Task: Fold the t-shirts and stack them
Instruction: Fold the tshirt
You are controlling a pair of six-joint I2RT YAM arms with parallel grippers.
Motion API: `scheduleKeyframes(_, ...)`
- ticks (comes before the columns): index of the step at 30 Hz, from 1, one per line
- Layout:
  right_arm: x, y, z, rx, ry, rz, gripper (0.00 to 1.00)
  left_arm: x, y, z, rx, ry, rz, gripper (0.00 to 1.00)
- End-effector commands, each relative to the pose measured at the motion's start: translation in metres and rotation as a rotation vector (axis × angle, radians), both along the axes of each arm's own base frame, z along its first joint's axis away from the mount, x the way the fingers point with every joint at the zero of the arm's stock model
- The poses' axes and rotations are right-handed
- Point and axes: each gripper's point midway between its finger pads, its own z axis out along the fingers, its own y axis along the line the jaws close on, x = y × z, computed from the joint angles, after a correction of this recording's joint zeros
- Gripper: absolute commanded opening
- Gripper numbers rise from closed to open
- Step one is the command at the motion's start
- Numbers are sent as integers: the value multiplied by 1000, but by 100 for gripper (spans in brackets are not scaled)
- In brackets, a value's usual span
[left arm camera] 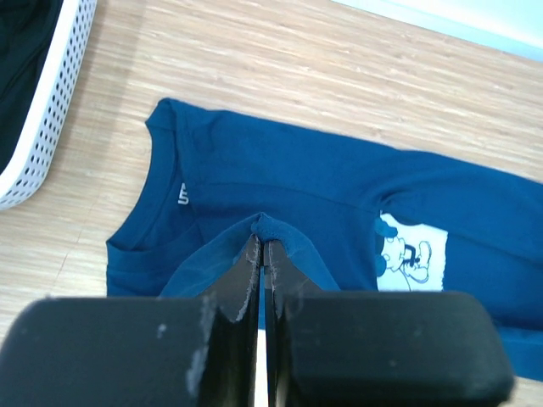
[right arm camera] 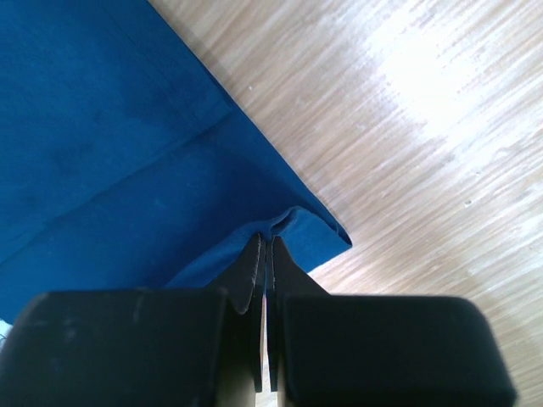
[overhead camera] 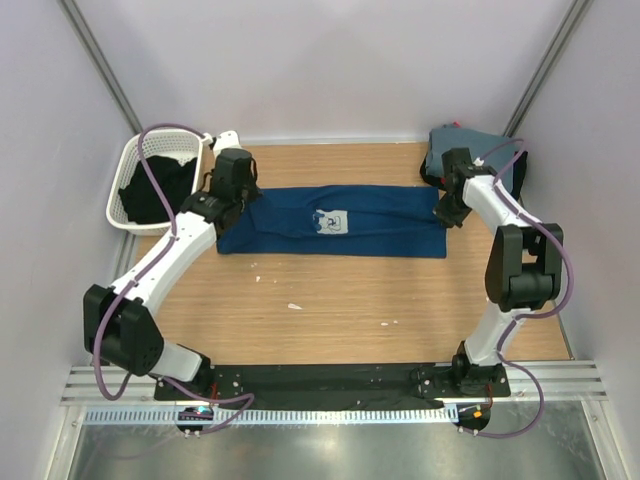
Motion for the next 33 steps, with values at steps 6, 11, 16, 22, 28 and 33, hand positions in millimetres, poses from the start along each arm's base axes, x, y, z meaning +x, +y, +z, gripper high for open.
scheduleKeyframes(6, 22, -7, 3, -17, -17, 0, 1, 29, 7, 30, -16, -109, 49, 0)
scheduleKeyframes(11, 27, -9, -6, -15, 4, -1, 1, 36, 8, 19, -8, -91, 56, 0)
scheduleKeyframes(16, 34, -10, -14, -13, 19, 1, 1, 42, 9, 13, -3, -87, 60, 0)
scheduleKeyframes(22, 45, -8, -17, -8, 18, 4, 1, 49, 15, 3, 8, -78, 76, 0)
scheduleKeyframes(28, 48, -8, -25, -4, 35, 3, 1, 54, 16, -13, 9, -62, 74, 0)
scheduleKeyframes(33, 51, -9, -32, -10, 54, 9, 1, 58, 16, -30, 13, -42, 89, 0)
